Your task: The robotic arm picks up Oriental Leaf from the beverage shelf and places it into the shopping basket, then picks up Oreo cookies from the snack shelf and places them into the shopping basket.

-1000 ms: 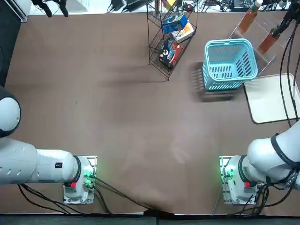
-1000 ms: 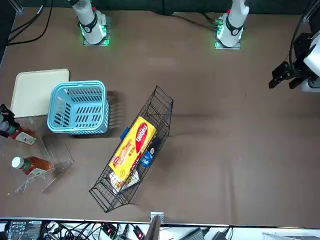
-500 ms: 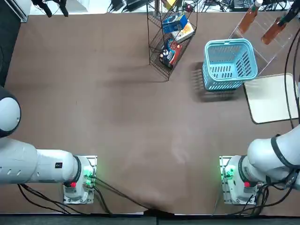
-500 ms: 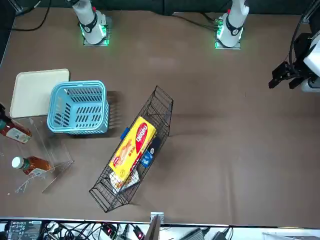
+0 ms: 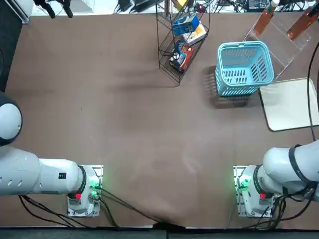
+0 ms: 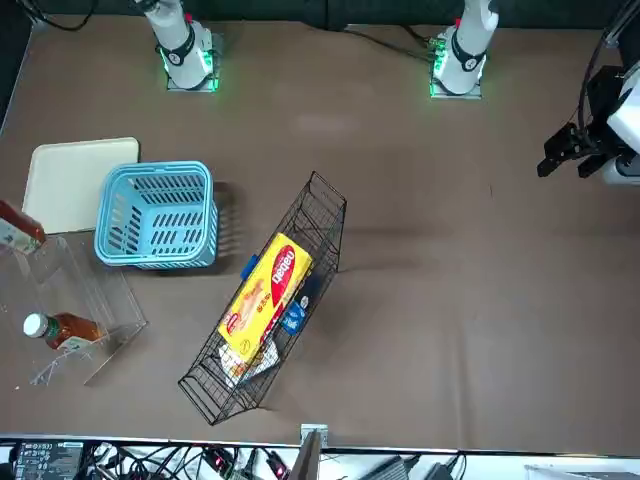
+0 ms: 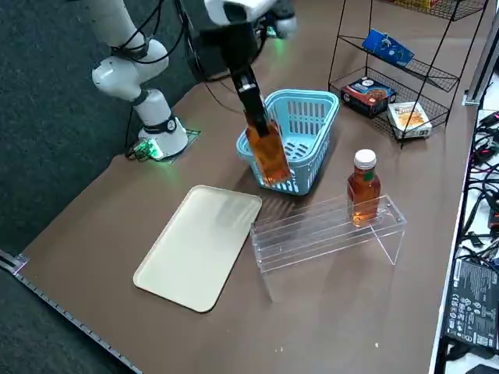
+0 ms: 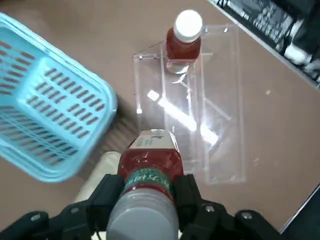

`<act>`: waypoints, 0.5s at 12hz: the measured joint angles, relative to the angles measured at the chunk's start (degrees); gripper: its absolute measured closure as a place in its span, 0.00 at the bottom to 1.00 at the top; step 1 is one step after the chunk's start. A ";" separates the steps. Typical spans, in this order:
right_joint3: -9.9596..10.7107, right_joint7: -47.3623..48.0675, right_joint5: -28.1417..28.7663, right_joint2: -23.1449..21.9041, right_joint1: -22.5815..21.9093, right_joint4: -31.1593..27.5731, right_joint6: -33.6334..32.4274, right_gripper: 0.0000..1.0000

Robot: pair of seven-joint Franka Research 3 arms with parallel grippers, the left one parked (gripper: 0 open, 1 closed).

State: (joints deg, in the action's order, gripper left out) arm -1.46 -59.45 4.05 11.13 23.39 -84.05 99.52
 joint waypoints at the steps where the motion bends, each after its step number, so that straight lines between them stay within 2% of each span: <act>1: -0.12 3.35 0.00 -0.96 -0.31 -0.04 -2.06 0.41; 3: -0.40 9.80 -0.03 -2.60 -1.79 -0.73 -4.49 0.41; 6: -0.72 21.46 -0.91 -5.59 -6.08 -4.22 -4.80 0.41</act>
State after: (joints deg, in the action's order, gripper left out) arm -2.18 -37.98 3.15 5.54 17.30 -88.27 94.72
